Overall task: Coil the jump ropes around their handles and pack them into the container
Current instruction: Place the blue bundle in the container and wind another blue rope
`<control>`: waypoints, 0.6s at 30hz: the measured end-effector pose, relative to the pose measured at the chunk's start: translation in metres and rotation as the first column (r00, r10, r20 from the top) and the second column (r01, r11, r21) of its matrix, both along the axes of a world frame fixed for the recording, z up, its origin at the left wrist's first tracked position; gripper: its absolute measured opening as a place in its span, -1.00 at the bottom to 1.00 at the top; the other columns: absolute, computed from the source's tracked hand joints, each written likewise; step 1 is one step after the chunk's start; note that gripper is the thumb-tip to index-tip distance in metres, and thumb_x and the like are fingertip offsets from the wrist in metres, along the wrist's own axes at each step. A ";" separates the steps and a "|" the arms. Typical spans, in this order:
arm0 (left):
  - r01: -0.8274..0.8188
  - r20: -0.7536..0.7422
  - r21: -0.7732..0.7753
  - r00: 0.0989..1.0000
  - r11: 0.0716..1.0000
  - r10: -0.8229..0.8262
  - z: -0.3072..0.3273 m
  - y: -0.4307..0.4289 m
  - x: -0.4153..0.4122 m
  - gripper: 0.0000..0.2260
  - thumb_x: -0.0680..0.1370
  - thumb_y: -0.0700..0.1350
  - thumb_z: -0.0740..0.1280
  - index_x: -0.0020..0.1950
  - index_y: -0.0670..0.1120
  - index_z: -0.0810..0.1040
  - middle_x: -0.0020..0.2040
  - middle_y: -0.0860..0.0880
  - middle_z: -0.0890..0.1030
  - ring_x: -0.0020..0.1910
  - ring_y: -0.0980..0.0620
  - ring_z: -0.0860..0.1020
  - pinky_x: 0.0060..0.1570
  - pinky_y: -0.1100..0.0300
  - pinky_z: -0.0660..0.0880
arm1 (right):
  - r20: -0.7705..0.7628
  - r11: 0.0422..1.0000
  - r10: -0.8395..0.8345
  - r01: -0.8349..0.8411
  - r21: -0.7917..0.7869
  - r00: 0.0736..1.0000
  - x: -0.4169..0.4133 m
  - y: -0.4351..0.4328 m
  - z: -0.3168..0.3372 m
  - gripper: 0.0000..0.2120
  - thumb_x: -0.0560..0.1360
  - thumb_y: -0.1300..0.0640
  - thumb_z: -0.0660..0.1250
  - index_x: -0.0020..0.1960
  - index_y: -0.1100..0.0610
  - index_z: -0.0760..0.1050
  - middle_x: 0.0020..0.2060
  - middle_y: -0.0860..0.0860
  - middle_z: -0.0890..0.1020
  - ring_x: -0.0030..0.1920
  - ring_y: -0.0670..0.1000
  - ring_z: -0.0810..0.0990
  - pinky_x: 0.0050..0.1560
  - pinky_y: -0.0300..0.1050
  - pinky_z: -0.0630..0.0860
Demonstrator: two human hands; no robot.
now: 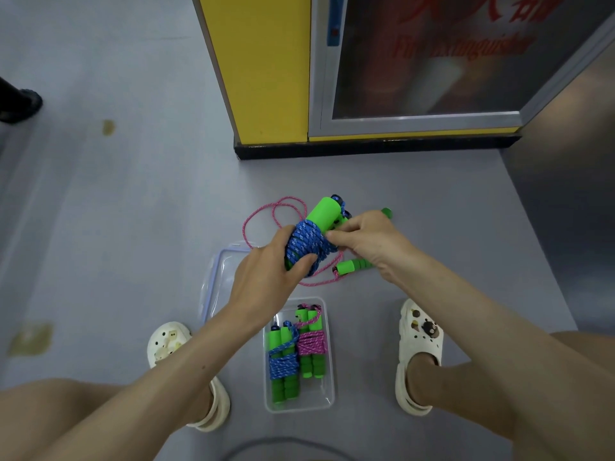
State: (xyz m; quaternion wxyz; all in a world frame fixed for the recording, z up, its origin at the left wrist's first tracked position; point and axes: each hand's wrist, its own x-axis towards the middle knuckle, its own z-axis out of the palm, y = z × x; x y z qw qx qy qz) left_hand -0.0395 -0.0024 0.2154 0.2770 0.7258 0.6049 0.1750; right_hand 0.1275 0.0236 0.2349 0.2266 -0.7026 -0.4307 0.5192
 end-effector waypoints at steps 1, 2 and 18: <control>0.012 -0.027 0.011 1.000 1.000 -0.012 0.000 -0.001 0.000 -0.55 0.56 0.09 0.29 0.41 0.00 0.33 0.03 -0.03 0.64 -0.09 -0.06 0.59 -0.21 0.17 0.42 | 0.023 1.000 0.009 -0.009 -0.005 1.000 -0.001 0.000 0.000 -0.93 0.45 0.23 0.41 -0.17 0.23 0.61 -0.38 -0.02 0.57 -0.38 -0.17 0.48 -0.37 -0.41 0.38; 0.024 -0.051 0.023 0.998 0.999 -0.023 -0.001 -0.002 0.000 -0.55 0.56 0.10 0.29 0.41 0.01 0.32 0.04 -0.03 0.64 -0.07 -0.07 0.59 -0.21 0.17 0.41 | 0.046 1.000 0.009 -0.009 -0.006 0.999 -0.002 0.000 -0.002 -0.92 0.44 0.26 0.39 -0.21 0.26 0.61 -0.37 0.03 0.57 -0.36 -0.11 0.48 -0.32 -0.35 0.40; -0.059 0.152 -0.065 0.986 0.996 0.068 0.003 0.002 -0.003 -0.58 0.54 0.04 0.33 0.38 -0.01 0.41 -0.09 0.02 0.61 -0.14 -0.05 0.59 -0.13 -0.01 0.57 | 0.380 0.945 -0.024 -0.102 0.310 0.925 -0.009 -0.007 -0.002 -0.90 0.44 0.25 0.32 -0.19 0.28 0.56 -0.32 0.07 0.56 -0.28 0.01 0.49 -0.24 -0.08 0.44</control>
